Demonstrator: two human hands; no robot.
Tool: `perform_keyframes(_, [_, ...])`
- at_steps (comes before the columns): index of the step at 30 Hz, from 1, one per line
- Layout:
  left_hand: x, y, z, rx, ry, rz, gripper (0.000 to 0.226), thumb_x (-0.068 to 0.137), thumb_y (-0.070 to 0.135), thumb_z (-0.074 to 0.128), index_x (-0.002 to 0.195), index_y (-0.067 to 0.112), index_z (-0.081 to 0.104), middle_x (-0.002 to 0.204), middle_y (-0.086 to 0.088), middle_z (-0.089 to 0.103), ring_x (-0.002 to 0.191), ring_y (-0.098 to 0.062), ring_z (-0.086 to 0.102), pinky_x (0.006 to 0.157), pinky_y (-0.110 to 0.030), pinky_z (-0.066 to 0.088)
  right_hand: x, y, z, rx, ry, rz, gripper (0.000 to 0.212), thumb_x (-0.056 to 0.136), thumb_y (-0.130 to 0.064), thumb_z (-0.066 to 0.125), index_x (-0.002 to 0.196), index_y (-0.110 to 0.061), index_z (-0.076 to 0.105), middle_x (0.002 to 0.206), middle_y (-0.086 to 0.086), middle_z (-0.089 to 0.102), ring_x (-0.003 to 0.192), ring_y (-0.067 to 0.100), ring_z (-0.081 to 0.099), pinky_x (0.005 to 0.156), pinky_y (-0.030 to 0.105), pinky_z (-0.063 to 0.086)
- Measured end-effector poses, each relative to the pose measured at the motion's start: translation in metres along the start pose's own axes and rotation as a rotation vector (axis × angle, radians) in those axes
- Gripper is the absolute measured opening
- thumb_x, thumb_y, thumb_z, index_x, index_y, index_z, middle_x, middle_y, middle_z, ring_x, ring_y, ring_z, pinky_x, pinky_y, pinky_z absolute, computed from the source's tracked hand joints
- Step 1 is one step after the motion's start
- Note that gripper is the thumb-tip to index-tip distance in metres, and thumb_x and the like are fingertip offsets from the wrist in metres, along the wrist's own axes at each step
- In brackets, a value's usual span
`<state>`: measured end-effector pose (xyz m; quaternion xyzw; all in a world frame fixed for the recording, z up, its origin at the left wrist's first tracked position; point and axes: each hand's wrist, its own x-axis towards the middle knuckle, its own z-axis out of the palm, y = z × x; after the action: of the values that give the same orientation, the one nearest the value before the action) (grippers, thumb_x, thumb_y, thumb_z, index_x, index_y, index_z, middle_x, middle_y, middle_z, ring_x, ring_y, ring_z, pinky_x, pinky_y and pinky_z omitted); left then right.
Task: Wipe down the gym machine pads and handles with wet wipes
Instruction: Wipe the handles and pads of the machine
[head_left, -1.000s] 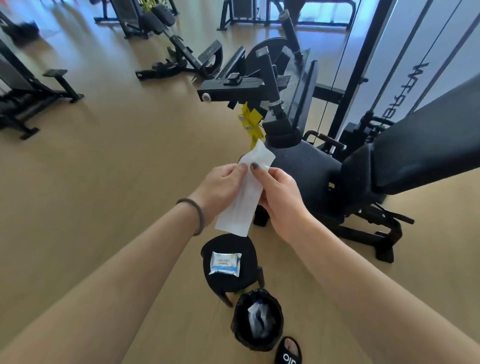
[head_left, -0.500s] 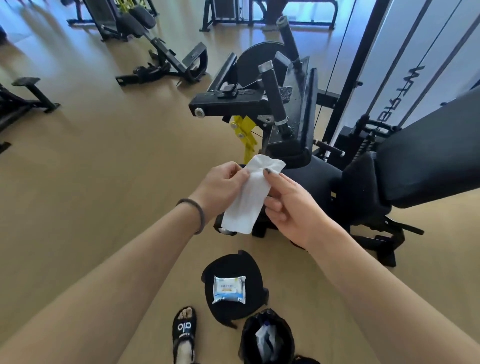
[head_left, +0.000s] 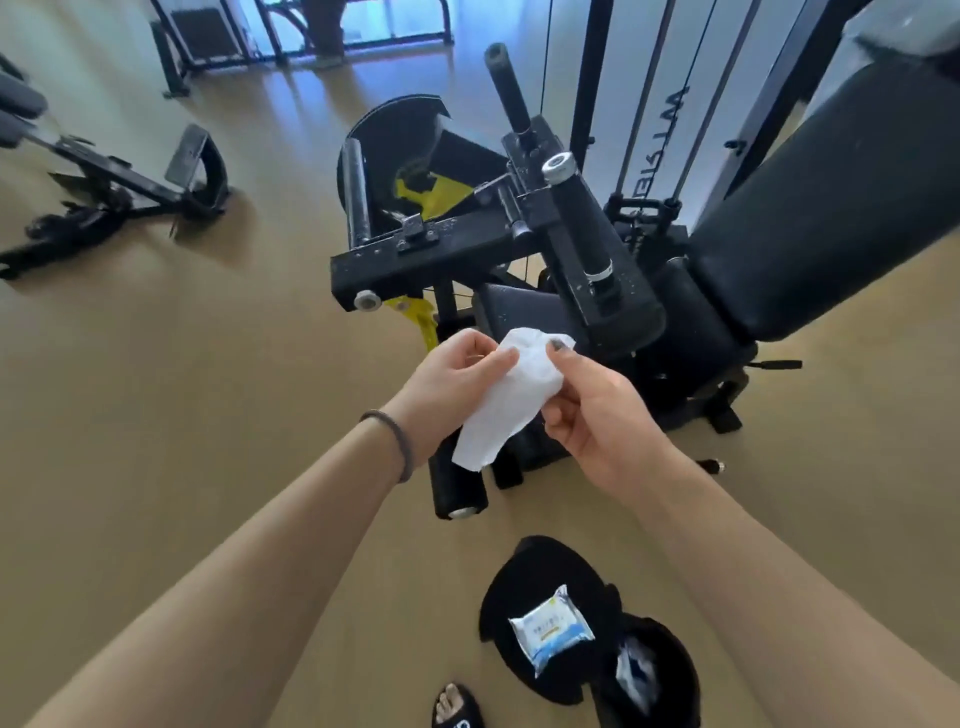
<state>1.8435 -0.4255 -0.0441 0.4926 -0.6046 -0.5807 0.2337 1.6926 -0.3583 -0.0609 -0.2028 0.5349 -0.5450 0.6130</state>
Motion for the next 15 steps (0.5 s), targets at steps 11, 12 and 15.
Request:
perform_keyframes(11, [0.025, 0.032, 0.023, 0.123, -0.155, 0.078, 0.020, 0.099, 0.025, 0.059, 0.085, 0.019, 0.047, 0.069, 0.010, 0.063, 0.061, -0.006, 0.057, 0.051, -0.019, 0.040, -0.001, -0.025, -0.008, 0.033, 0.002, -0.104, 0.033, 0.104, -0.035, 0.055, 0.121, -0.009, 0.069, 0.112, 0.011, 0.076, 0.105, 0.024, 0.073, 0.087, 0.032, 0.058])
perform_keyframes(12, [0.026, 0.033, 0.026, 0.120, -0.149, 0.083, 0.020, 0.099, 0.026, 0.059, 0.084, 0.019, 0.047, 0.075, 0.006, 0.064, 0.065, -0.010, 0.057, 0.053, -0.021, 0.040, -0.002, -0.027, -0.010, 0.059, 0.011, -0.103, 0.032, 0.104, -0.033, 0.056, 0.121, -0.009, 0.068, 0.112, 0.011, 0.076, 0.104, 0.024, 0.073, 0.085, 0.032, 0.058])
perform_keyframes(15, [0.029, 0.037, 0.029, 0.130, -0.139, 0.093, 0.023, 0.098, 0.027, 0.062, 0.082, 0.020, 0.046, 0.074, 0.004, 0.059, 0.063, -0.010, 0.053, 0.053, -0.021, 0.040, -0.002, -0.034, -0.014, 0.121, 0.003, -0.101, 0.031, 0.104, -0.029, 0.055, 0.119, -0.005, 0.068, 0.109, 0.012, 0.077, 0.100, 0.024, 0.075, 0.080, 0.031, 0.061])
